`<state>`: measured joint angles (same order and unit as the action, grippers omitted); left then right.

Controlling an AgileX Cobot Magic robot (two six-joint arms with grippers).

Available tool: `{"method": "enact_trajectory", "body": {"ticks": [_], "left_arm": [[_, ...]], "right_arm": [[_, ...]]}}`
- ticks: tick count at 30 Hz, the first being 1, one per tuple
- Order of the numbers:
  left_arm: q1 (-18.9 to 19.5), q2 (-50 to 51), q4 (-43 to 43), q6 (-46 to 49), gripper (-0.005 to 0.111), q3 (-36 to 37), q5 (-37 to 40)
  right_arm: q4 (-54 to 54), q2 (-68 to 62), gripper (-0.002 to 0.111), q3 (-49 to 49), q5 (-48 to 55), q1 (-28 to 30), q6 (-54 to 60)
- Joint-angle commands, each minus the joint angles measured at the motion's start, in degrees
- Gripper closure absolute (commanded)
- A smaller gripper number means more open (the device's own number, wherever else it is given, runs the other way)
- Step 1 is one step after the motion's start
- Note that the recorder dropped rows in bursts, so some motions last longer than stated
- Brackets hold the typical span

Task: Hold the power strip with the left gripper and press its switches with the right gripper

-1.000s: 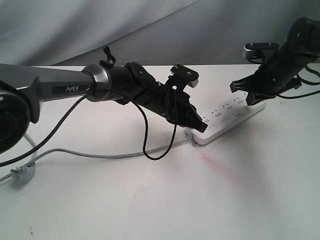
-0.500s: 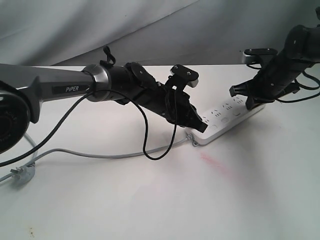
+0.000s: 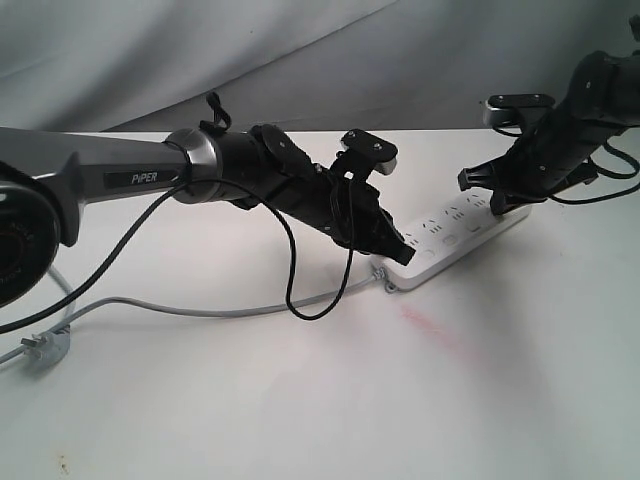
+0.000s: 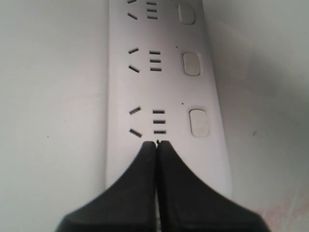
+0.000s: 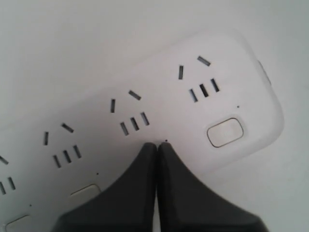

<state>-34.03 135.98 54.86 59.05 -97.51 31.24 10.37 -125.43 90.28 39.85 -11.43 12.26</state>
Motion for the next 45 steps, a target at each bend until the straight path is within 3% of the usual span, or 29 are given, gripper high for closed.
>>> {"method": "enact_trajectory", "body": {"ticks": [1,45], "left_arm": [[-0.3,0.1,-0.2,-0.3,0.107,-0.1,0.5],[-0.3,0.1,-0.2,-1.2,0.107,-0.1,0.6]], "right_arm": [[0.4,-1.0,0.108,-0.2,-0.1,-0.1,0.5],[-0.7,-2.5,0.108,-7.0,-3.4,-0.1,-0.6]]}}
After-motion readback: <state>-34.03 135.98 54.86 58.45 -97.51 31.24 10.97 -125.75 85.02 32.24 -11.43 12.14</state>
